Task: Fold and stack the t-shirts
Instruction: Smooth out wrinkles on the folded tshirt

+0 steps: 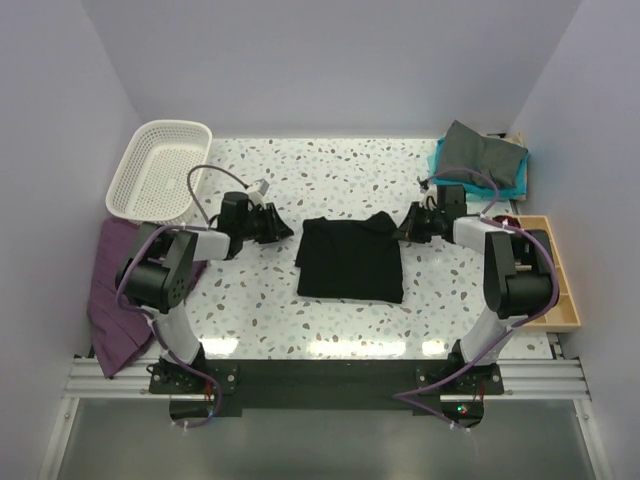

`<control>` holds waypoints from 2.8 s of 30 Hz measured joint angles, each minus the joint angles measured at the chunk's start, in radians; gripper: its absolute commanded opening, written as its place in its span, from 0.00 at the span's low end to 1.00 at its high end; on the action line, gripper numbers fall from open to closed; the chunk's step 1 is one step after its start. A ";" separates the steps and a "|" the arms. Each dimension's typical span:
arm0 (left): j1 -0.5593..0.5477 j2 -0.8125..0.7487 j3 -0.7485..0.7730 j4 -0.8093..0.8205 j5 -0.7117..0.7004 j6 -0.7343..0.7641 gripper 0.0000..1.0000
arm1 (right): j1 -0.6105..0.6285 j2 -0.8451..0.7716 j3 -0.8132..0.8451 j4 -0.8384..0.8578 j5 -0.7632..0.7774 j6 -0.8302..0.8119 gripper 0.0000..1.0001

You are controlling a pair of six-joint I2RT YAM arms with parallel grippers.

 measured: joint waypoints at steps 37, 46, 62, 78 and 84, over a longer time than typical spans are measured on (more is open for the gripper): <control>-0.145 0.085 0.190 -0.076 -0.033 0.056 0.62 | -0.010 0.067 0.186 -0.063 0.037 0.009 0.57; -0.145 0.158 0.242 -0.073 -0.035 0.052 0.08 | -0.010 0.129 0.210 -0.066 0.031 0.010 0.23; -0.098 0.155 0.183 -0.012 -0.013 0.035 0.00 | -0.012 0.142 0.211 -0.100 0.085 0.014 0.04; -0.027 0.071 0.094 0.003 0.019 0.032 0.78 | -0.044 0.057 0.164 -0.091 0.112 0.014 0.76; -0.016 0.029 0.092 -0.005 0.012 0.017 0.83 | -0.051 -0.134 0.147 -0.089 0.085 0.016 0.74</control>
